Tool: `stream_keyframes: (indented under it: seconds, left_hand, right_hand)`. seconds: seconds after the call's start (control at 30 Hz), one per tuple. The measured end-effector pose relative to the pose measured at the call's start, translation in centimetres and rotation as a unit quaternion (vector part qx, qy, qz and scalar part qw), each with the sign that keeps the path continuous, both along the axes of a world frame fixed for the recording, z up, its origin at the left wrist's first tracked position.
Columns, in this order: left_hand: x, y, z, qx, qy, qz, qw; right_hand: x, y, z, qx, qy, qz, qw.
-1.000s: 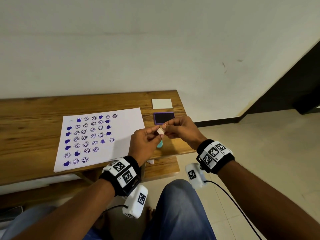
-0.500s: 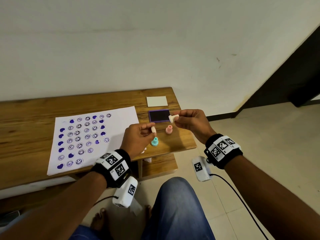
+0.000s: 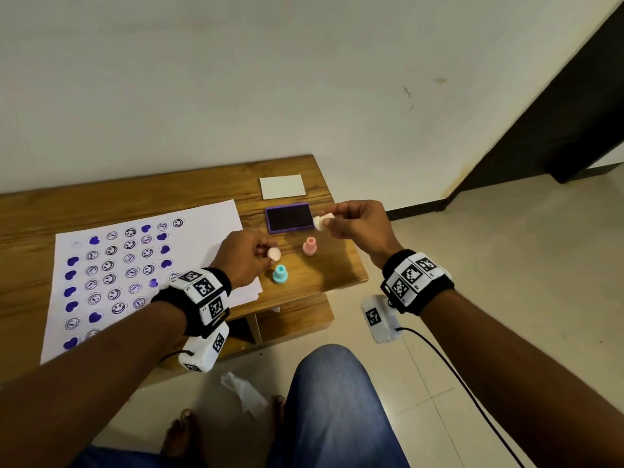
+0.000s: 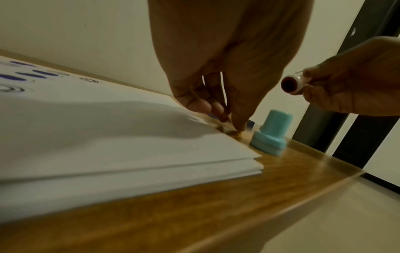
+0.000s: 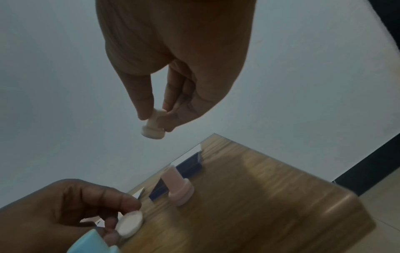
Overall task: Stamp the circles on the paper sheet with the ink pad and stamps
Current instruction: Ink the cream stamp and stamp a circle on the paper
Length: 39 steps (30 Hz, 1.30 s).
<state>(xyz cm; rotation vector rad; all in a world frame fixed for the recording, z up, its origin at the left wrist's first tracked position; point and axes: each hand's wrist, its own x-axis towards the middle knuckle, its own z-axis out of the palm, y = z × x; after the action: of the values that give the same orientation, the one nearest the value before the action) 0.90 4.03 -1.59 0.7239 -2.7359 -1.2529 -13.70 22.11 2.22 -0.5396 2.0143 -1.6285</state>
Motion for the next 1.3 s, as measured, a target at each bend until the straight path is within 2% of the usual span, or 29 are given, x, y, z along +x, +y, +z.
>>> stream_keyframes:
  seconds: [0.17,0.3,0.4,0.53,0.63,1.03,1.3]
  left_hand:
    - [-0.3,-0.2,0.2,-0.026,-0.013,-0.031,0.999]
    - [-0.9,-1.6,1.3,-0.054,-0.047,-0.076,0.995]
    - [-1.9,-3.6,2.0,-0.053,-0.052,-0.067,0.995]
    - [-3.8,-5.2,2.1,-0.039,-0.03,-0.038,0.998]
    - [-5.1,-5.5,1.5,-0.024,-0.049,-0.037,0.998]
    - [-6.8,-5.7,-0.6,-0.081,-0.059,-0.063,0.993]
    - [-7.6,-5.9,-0.8,-0.104,-0.071,-0.07,0.99]
  right_hand:
    - [-0.9,-1.1,-0.6,0.037,0.018,-0.004,0.999]
    - [-1.9,-2.4,-0.7,0.097,0.068,0.012,0.993]
    - [-2.9,-3.8,-0.2,0.134,0.1,0.034,0.985]
    - [-3.9,-6.0,0.0,0.195,0.174,0.067,0.963]
    - [-4.1,-7.3,-0.3,0.235,0.22,0.106,0.941]
    - [-4.2,-10.1,-1.0,0.303,0.28,0.177,0.893]
    - [-4.5,-11.6,-0.6,0.344,0.261,0.183,0.883]
